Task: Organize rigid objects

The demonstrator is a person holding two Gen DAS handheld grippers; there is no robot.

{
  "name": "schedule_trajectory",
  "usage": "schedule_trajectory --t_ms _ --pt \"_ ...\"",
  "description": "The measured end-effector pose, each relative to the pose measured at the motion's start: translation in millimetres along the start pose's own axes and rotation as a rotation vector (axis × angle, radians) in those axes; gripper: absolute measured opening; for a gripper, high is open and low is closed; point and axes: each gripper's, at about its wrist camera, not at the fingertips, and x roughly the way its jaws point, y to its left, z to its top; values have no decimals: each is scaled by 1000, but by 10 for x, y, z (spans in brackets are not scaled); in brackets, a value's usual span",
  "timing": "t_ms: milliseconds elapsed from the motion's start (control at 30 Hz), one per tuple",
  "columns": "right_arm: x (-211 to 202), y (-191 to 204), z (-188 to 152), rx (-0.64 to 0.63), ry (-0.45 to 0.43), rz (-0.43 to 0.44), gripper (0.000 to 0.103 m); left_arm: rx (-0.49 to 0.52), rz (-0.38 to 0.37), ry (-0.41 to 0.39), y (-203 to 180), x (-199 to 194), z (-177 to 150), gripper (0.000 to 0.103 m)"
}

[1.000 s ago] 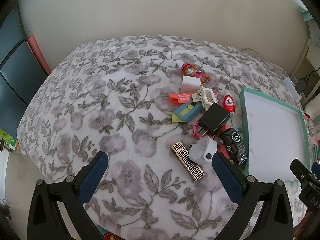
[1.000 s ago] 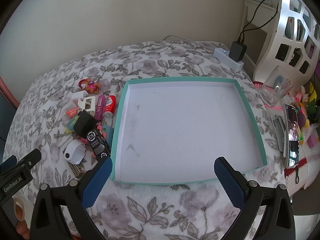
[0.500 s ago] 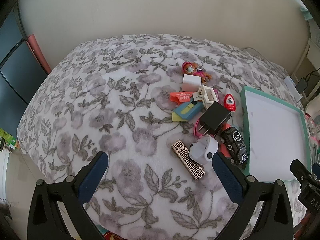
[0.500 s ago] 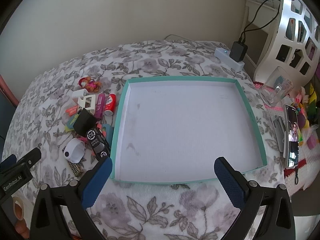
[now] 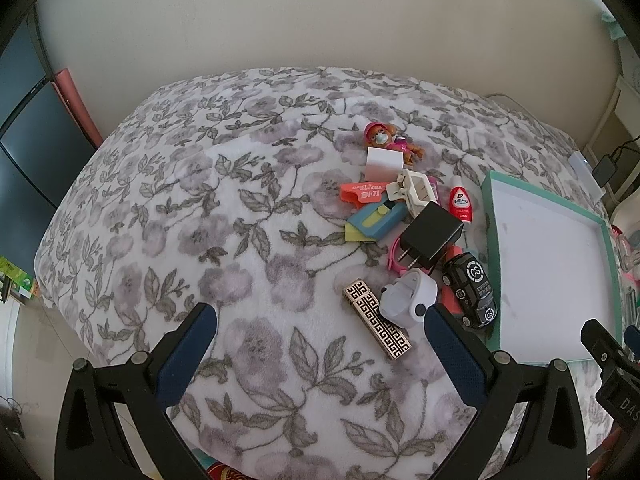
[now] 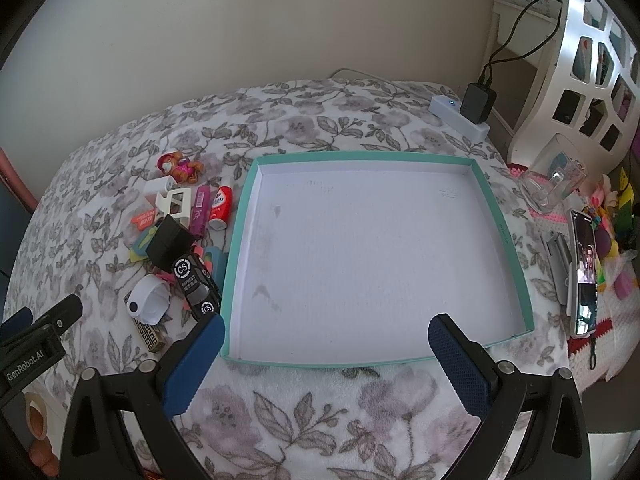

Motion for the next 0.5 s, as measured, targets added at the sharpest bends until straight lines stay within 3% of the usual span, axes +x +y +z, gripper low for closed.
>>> schedule_trajectory --t_ms 500 --pt "25 20 -4 -12 13 -1 103 1 0 3 -15 9 -9 103"
